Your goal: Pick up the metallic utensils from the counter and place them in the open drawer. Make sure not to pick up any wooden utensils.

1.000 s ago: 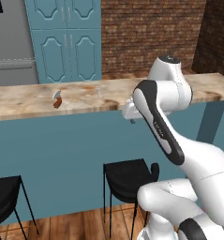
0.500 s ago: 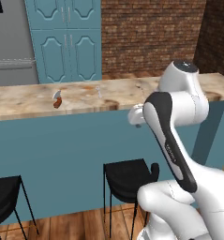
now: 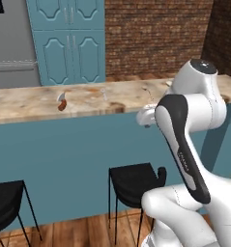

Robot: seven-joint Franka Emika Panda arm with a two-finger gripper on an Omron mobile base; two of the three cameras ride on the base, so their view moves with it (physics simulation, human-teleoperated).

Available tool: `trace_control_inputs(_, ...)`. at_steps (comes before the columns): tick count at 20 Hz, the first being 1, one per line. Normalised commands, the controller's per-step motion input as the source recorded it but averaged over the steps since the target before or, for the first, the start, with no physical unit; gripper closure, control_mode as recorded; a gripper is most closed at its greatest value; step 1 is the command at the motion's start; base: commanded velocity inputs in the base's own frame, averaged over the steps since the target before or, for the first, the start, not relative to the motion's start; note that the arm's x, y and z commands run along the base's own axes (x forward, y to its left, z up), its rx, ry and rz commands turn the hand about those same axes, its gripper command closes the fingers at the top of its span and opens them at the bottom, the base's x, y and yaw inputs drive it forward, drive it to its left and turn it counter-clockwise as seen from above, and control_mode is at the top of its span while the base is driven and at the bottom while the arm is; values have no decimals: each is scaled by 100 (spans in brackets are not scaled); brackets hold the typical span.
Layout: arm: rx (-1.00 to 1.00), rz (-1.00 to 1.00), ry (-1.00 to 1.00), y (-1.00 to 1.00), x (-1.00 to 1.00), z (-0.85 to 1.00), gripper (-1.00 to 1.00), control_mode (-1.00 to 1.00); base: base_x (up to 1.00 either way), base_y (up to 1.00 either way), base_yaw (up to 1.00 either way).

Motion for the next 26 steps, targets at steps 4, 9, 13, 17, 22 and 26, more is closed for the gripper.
trace_control_inputs(4,0,0,0,0,0,0,-100,100,-1,96,0)
trace_control_inputs(9,0,0,0,0,0,0,-100,100,8,94,0)
trace_control_inputs(13,0,0,0,0,0,0,-100,100,14,34,3)
trace_control_inputs(17,0,0,0,0,0,0,-100,100,36,29,1)
trace_control_inputs(22,0,0,0,0,0,0,-100,100,48,44,0)
trace_control_inputs(26,0,0,0,0,0,0,-100,100,22,42,0)
